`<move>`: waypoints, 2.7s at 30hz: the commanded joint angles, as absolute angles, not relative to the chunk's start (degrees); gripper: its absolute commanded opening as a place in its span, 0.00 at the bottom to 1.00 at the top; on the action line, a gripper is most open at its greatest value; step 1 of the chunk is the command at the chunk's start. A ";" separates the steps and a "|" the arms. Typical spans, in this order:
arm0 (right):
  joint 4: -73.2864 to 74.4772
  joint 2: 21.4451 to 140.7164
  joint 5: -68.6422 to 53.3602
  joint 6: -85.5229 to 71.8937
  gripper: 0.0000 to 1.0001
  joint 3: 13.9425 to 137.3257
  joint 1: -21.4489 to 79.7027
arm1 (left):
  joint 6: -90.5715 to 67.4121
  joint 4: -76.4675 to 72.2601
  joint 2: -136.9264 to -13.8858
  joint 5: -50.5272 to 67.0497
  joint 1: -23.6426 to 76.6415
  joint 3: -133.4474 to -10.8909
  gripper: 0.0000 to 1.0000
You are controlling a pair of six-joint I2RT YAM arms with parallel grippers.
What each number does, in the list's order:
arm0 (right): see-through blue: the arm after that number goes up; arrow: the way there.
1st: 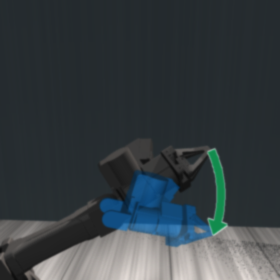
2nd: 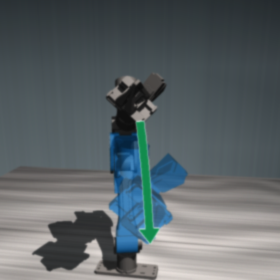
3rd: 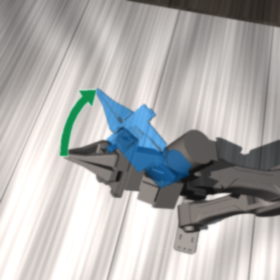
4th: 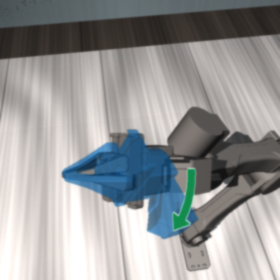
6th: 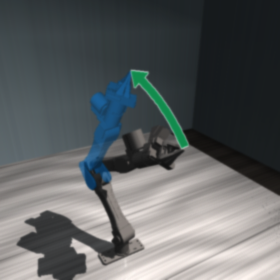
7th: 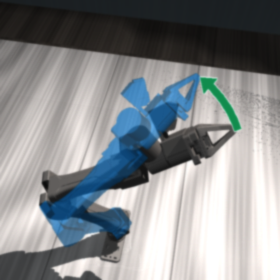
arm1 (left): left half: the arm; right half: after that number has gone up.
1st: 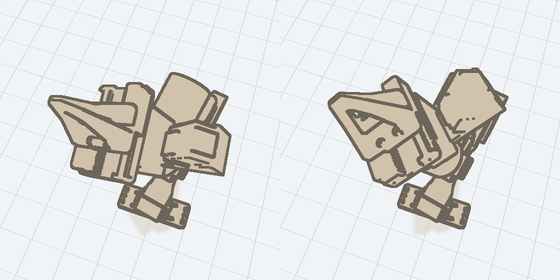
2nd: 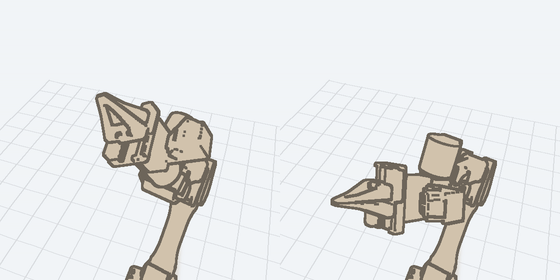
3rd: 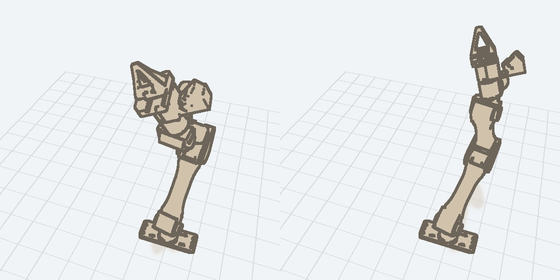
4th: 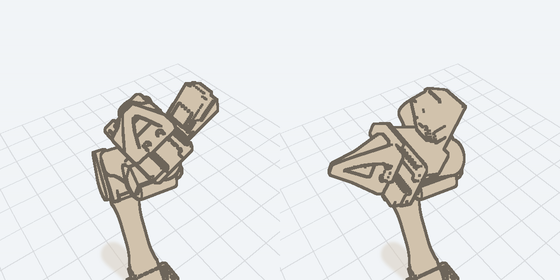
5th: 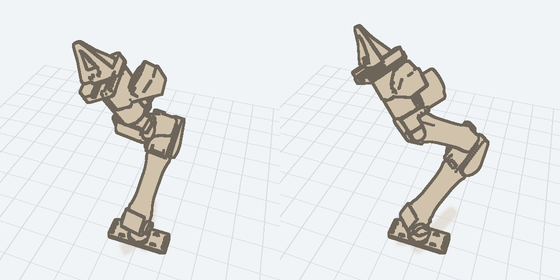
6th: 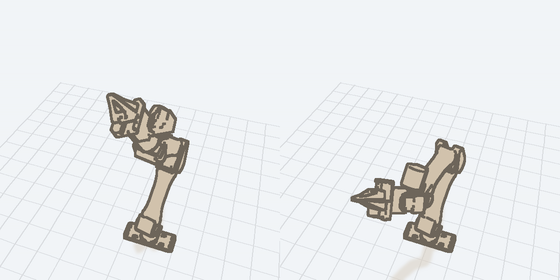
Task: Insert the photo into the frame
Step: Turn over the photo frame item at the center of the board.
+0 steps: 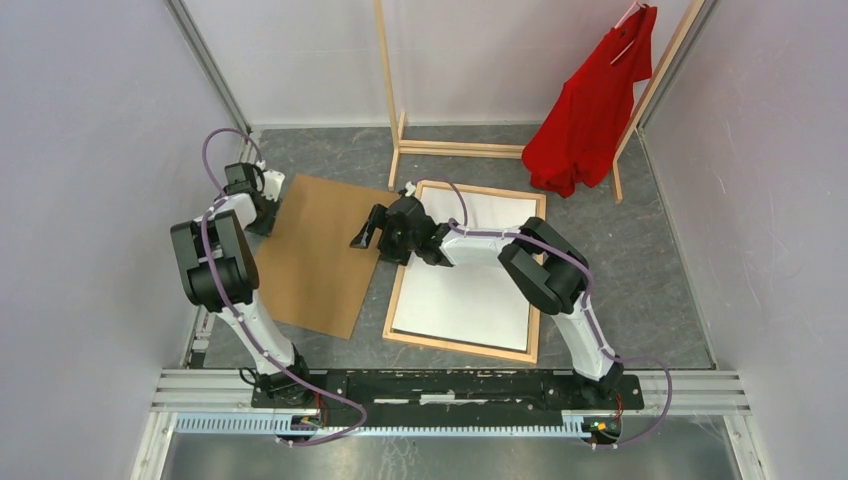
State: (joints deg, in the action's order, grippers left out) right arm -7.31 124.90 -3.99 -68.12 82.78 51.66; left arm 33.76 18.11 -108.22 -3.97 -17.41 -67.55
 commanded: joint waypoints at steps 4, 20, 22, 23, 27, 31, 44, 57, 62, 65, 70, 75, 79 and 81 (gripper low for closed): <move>-35.61 121.03 -15.06 -76.55 0.93 79.80 53.15 | 34.33 33.05 -113.53 3.80 -13.51 -63.03 0.52; -51.84 114.23 -12.90 -78.57 0.93 70.58 52.88 | 38.10 39.72 -112.48 8.59 -10.72 -62.32 0.47; -50.00 113.19 -12.03 -77.58 0.93 69.44 52.76 | 38.32 40.22 -111.60 8.62 -9.20 -61.58 0.47; -47.68 112.57 -11.51 -76.74 0.93 69.28 52.78 | 38.34 40.44 -111.30 8.76 -8.59 -61.27 0.47; -39.73 110.88 -9.24 -74.45 0.89 69.10 52.56 | 38.15 41.43 -110.42 9.81 -7.45 -61.28 0.47; -33.66 110.13 -8.84 -74.15 0.82 68.92 52.10 | 38.22 42.27 -109.78 10.27 -7.40 -61.61 0.46; -12.25 99.71 -4.31 -66.78 0.12 66.48 49.05 | 38.39 44.22 -104.93 13.40 -7.68 -66.27 0.69; -10.79 91.48 -10.27 -74.62 0.00 64.60 42.51 | 71.99 70.36 -72.20 39.72 -3.91 -71.02 1.00; -15.74 87.64 -10.31 -80.86 0.00 60.52 39.28 | 82.73 77.89 -59.09 40.43 -1.06 -68.02 1.00; -19.76 87.82 -12.38 -86.70 0.00 59.45 37.68 | 85.75 79.59 -53.25 42.18 -0.63 -66.37 1.00; -22.20 87.80 -14.27 -90.44 0.00 59.84 37.02 | 91.36 80.42 -48.05 42.00 -0.70 -64.47 1.00; -23.45 86.91 -15.37 -92.28 0.00 58.56 37.09 | 95.06 78.08 -44.98 41.24 -0.69 -63.07 1.00; -26.70 87.91 -19.36 -95.37 0.00 58.30 37.34 | 91.72 61.51 -37.36 41.70 -0.70 -56.82 1.00; -27.97 87.77 -20.13 -96.39 0.00 57.80 37.42 | 92.87 55.62 -34.30 41.57 -0.69 -53.73 0.98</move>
State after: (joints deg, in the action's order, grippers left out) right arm -17.34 89.71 -15.66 -91.33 57.49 37.01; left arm 90.02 69.91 -39.44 39.79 -0.78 -57.82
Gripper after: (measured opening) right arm 0.023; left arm 0.997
